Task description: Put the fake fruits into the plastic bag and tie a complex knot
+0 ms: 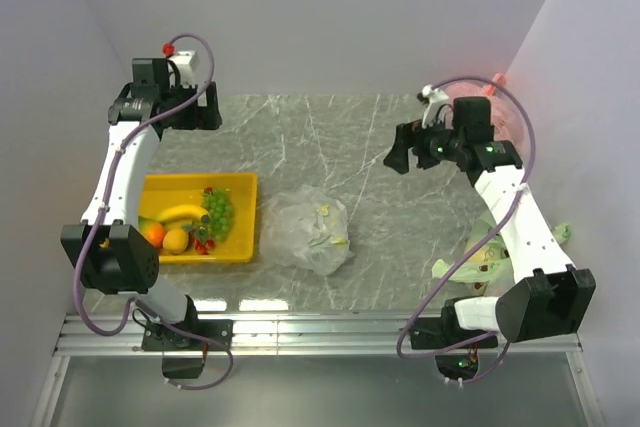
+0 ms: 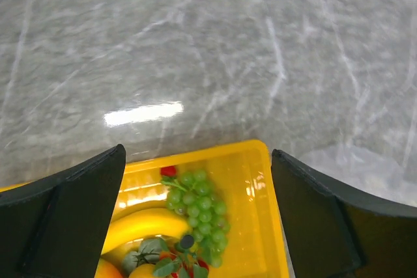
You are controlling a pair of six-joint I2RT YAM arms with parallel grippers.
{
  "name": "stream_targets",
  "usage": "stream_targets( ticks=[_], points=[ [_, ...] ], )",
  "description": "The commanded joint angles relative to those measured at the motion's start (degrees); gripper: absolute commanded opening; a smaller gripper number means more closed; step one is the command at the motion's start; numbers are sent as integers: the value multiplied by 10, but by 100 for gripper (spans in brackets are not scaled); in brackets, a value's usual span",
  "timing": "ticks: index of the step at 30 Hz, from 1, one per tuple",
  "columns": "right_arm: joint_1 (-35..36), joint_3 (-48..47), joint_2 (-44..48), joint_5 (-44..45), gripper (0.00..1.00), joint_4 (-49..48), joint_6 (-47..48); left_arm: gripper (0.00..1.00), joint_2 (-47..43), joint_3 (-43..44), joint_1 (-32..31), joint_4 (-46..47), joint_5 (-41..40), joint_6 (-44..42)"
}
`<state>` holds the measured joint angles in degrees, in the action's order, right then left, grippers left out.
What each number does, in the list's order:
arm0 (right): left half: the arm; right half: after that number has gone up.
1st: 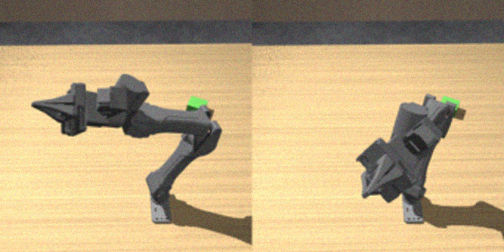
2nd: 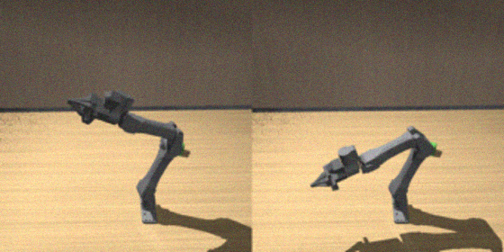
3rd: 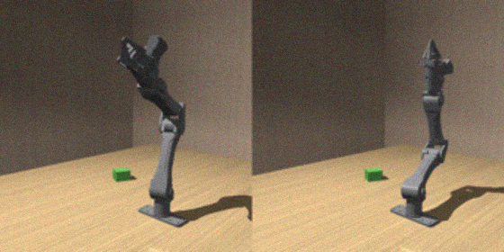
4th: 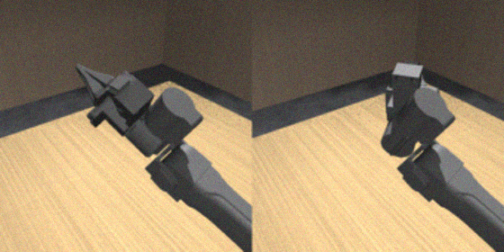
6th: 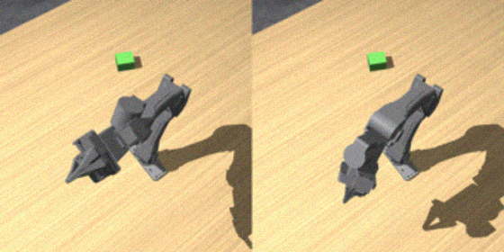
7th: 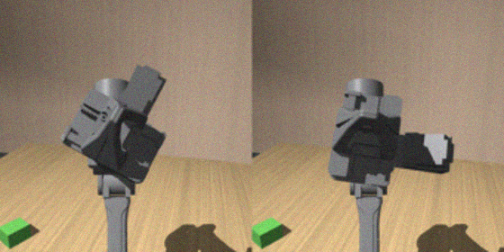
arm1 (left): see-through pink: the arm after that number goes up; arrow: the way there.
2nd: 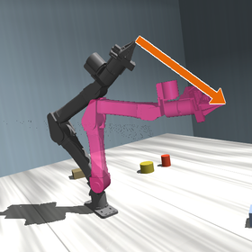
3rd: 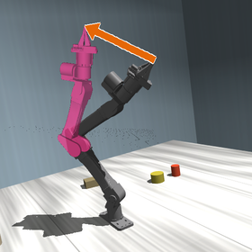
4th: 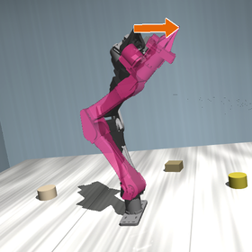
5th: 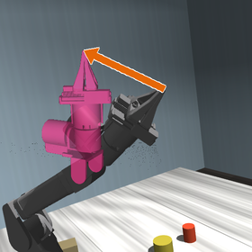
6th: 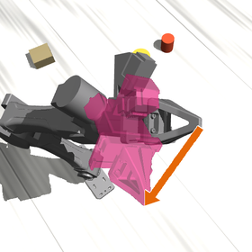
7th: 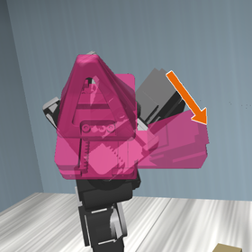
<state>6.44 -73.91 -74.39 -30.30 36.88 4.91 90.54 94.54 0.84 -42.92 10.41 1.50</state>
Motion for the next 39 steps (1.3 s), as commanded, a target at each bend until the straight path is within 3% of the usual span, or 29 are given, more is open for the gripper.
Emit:
stream_targets(
  ticks=[1,2,5,7,12,19,21,22,25,28,30,31,33,34,35,39],
  points=[
    [44,26,14,-19,100,-27,-28,99,-33,-1,-4,-14,85,-59],
    [57,32,13,-26,100,-32,-33,99,-40,-8,-18,-24,160,-93],
    [97,43,-3,-37,100,-43,-48,99,-80,-72,-36,-30,282,-137],
    [122,40,-25,-43,100,-45,-71,99,-118,-136,-76,-30,311,-170],
    [162,39,-83,-42,100,-58,-91,99,-179,-225,-207,11,264,-204],
    [205,50,-140,-49,97,-77,-117,99,-155,-271,-323,102,139,-163],
    [210,54,-155,-51,90,-76,-118,99,-133,-280,-348,122,97,-160],
    [210,54,-160,-59,82,-75,-119,99,-125,-282,-355,129,83,-158],
    [211,54,-179,-62,68,-64,-113,97,-97,-281,-363,122,79,-168],
    [210,49,-192,-75,50,-54,-105,85,-85,-283,-367,104,85,-182],
    [208,47,-197,-81,39,-49,-97,68,-77,-284,-368,89,84,-189],
    [204,43,-198,-84,25,-38,-85,60,-73,-282,-367,82,83,-196],
    [194,39,-196,-85,8,-17,-74,27,-74,-269,-366,65,77,-201],
    [178,36,-194,-81,0,-7,-67,6,-76,-264,-363,59,75,-201],
    [170,27,-185,-75,0,12,-54,0,-87,-254,-349,57,83,-202],
    [80,19,-141,-61,0,22,-25,0,-148,-248,-269,72,141,-202]
  ],
)
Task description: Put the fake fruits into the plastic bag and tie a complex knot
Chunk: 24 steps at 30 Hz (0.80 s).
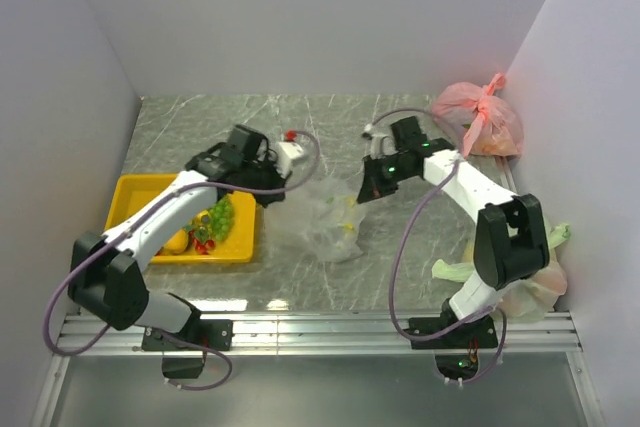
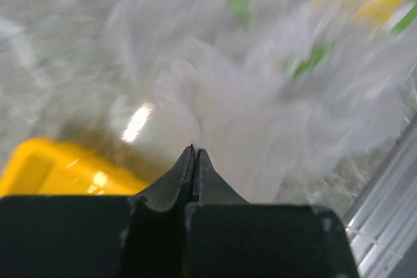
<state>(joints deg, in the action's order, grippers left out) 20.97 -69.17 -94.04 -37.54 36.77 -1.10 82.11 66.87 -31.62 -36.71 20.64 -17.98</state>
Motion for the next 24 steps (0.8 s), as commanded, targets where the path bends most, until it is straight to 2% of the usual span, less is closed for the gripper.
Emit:
stream_targets(
  ticks=[1,5,8,10,12,14,16,19,20,22,23,24],
  points=[
    [-85,-36,64,18,0,29,43,0,-77,25,74,17,52,-16],
    [-161,-23,112,47,0,43,104,0,-143,-13,154,45,69,-64],
    [-178,10,140,61,0,30,124,0,-177,-80,183,59,105,-127],
    [-180,29,153,53,0,14,117,0,-191,-114,183,68,118,-181],
    [-176,44,174,37,0,-18,100,0,-207,-155,183,97,121,-193],
    [-167,57,189,34,0,-35,89,0,-208,-168,181,91,145,-232],
    [-149,70,199,35,0,-57,87,1,-208,-169,175,98,149,-234],
    [-124,86,224,30,0,-84,100,43,-196,-130,171,75,169,-219],
    [-117,90,239,30,0,-90,108,64,-193,-99,171,74,180,-204],
    [-102,110,257,28,0,-110,140,74,-185,-69,171,88,194,-142],
    [-87,116,277,30,0,-118,150,94,-180,-41,169,94,212,-127],
    [-81,121,285,28,0,-131,159,97,-176,-28,164,97,219,-110]
  ],
)
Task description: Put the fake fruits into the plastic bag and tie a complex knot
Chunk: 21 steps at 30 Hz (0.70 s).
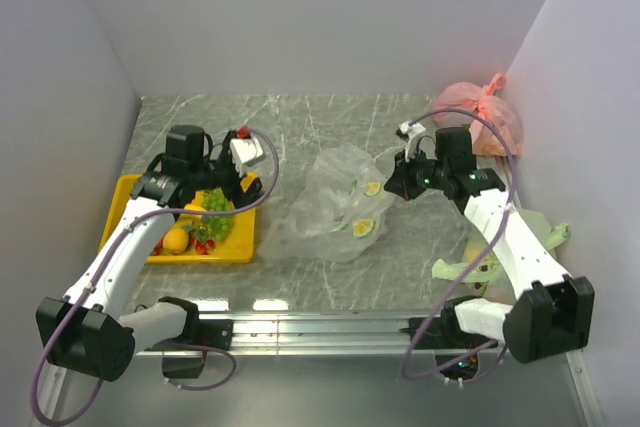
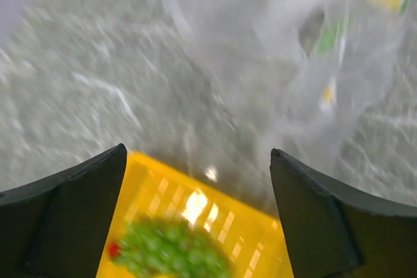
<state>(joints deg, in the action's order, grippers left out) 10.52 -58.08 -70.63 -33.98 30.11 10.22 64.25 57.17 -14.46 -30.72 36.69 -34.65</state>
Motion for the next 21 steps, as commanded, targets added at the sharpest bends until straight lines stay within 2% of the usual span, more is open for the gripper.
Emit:
stream_targets(
  ticks=[1,2,4,8,17,21],
  points=[
    [28,16,57,-10,0,-70,62,98,17,79,-17,40,55,59],
    [37,17,64,-20,0,-76,68,99,25,93,-51,50,19,64],
    [42,19,67,-32,0,-80,76,99,50,96,-99,58,0,55],
    [48,3,51,-36,0,-78,76,99,74,61,-144,127,-2,40],
    [48,-23,22,-55,0,-69,46,99,152,37,-237,204,-23,-8],
    [48,-29,7,-78,0,-75,37,93,184,30,-270,230,-40,-22]
  ],
)
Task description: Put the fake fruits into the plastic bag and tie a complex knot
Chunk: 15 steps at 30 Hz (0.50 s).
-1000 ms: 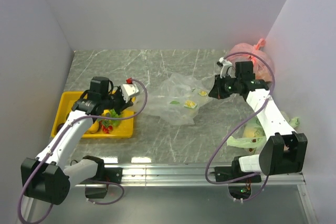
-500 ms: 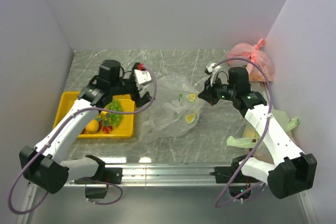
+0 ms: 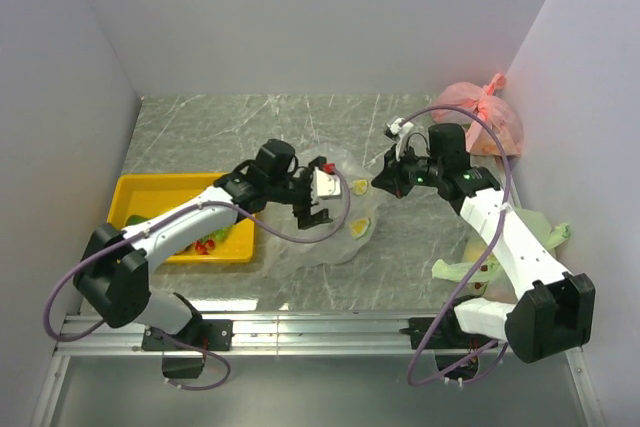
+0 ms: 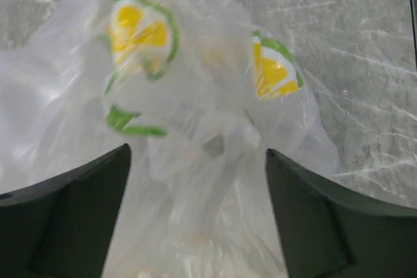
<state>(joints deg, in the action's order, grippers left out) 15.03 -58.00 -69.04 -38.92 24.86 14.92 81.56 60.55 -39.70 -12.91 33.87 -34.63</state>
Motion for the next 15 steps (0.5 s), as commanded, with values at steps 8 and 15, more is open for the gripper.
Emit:
stream_targets(
  ticks=[8,15],
  points=[
    [-7,-35,-78,52,0,-29,67,0,12,122,32,15,17,88],
    [-25,-173,-143,112,52,-36,-60,0,-21,154,37,52,-76,341]
  ],
)
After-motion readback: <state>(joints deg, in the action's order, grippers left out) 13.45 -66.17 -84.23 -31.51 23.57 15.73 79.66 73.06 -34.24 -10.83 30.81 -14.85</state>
